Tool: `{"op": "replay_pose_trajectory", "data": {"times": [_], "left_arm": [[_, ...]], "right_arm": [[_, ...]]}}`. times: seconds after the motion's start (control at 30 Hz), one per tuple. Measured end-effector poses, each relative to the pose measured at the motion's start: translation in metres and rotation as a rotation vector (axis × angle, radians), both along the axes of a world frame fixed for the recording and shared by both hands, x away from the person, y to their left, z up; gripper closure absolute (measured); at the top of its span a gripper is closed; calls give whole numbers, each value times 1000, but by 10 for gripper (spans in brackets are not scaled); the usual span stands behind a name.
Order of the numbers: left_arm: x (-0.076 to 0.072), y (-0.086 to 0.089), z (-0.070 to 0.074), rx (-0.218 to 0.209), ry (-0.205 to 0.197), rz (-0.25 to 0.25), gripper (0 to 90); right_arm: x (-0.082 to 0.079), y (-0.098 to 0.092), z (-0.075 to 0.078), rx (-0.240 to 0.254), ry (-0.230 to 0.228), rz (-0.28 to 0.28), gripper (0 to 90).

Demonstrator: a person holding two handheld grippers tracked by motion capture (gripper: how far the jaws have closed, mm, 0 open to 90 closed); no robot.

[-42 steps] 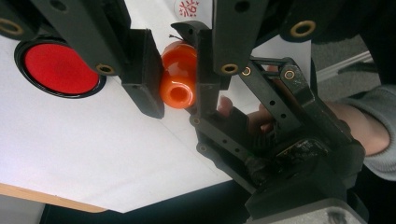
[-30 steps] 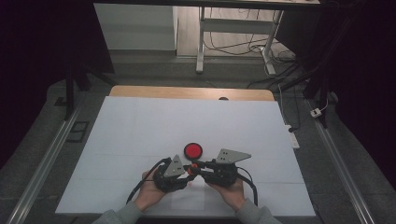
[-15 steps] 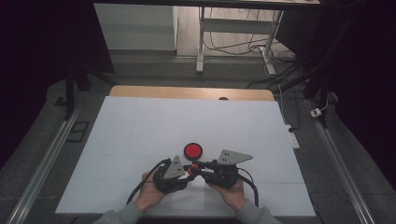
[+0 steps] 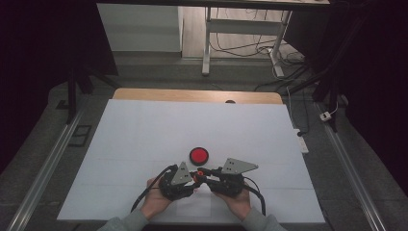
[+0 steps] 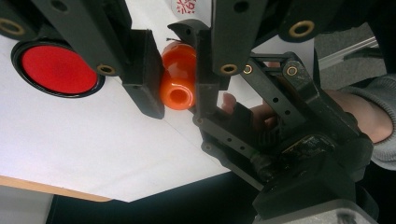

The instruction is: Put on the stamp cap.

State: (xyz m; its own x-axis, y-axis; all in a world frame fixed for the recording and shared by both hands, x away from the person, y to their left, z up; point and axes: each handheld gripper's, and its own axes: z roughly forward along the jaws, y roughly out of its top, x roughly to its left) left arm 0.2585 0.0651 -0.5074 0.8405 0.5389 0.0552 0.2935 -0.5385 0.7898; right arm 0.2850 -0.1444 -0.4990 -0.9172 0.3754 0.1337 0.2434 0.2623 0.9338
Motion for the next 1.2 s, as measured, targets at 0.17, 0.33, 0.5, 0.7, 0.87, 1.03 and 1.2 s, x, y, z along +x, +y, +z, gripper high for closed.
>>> {"op": "replay_pose_trajectory", "data": {"times": [0.17,0.33,0.5,0.7,0.87,1.03,1.2], "left_arm": [[-1,1,2,-15,-20,0,653],[-2,2,4,-25,-35,5,653],[-3,1,3,-3,-43,10,653],[-3,0,3,-10,-45,12,653],[-3,0,4,-24,-41,11,653],[-2,0,3,-21,-40,11,652],[-2,0,3,-22,-40,12,652]], "right_arm": [[1,0,3,6,16,-8,731],[2,-2,6,56,63,-26,730],[-2,0,4,31,29,-34,730],[-1,-1,5,27,22,-24,730],[0,-2,5,49,47,-28,730],[1,-3,5,53,55,-32,729],[1,-3,5,55,60,-34,730]]}}
